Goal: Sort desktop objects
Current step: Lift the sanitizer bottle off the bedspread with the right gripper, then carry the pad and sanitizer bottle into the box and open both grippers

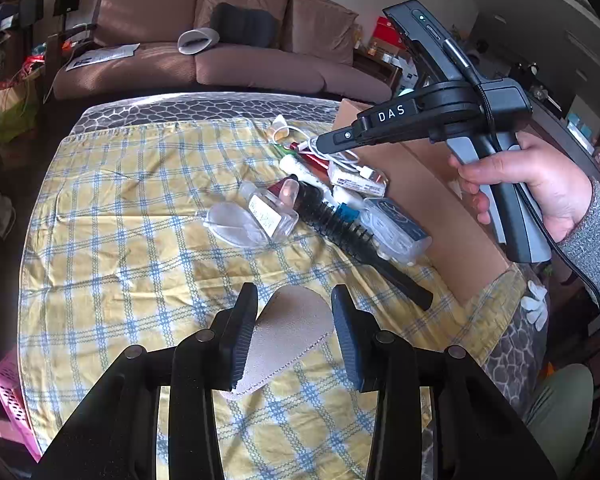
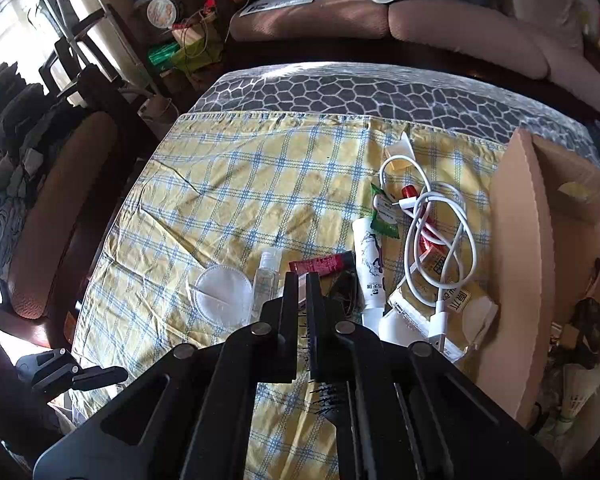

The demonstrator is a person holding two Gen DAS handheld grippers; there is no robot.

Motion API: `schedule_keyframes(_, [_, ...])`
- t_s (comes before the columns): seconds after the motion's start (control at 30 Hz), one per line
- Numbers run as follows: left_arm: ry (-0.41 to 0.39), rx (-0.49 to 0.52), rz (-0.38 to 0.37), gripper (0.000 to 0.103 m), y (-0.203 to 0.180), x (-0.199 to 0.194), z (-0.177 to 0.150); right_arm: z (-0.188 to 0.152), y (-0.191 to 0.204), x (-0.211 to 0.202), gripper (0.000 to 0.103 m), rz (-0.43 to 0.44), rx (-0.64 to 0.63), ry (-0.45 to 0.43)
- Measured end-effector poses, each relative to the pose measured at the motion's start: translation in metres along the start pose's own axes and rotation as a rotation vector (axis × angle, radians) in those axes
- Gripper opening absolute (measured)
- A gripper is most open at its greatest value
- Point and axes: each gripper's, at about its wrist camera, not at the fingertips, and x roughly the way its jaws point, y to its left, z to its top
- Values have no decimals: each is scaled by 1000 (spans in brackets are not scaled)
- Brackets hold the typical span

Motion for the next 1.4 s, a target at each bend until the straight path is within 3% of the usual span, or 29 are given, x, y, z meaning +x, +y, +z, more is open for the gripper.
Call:
schedule_keyframes(0.03, [-1,-2,3,39,1,-1,-1,-2,3,3,21,4,-1,7])
schedule_keyframes(0.1, [4,-10,4,39,3,-1,-3,-5,12,13,31,20,-8,19])
schedule_keyframes(0.4, [9,-21,-4,39,12,2,-5,-19,27,81,29,31,61,142])
schedule_keyframes(0.53, [15,-35,-7,39,16,5,-5,-22,27,87,18,55,69,127])
schedule_keyframes(0.77, [-5,0,-26,39,-5,1,26,-15,22,27,18,62,22,29])
schedule_keyframes(0.97, [-4,68,-66,39,-64,8,67,-12,-12,-58,18,40,20,-77])
schedule_keyframes(1.2, [26,76,-174,39,-146,50,121,-40,-99,-132,18,-35,100,-133])
schedule_keyframes(1.4, [91,99,-167,39,-196,119,158,-67,-188,-143,18,-67,216,-131])
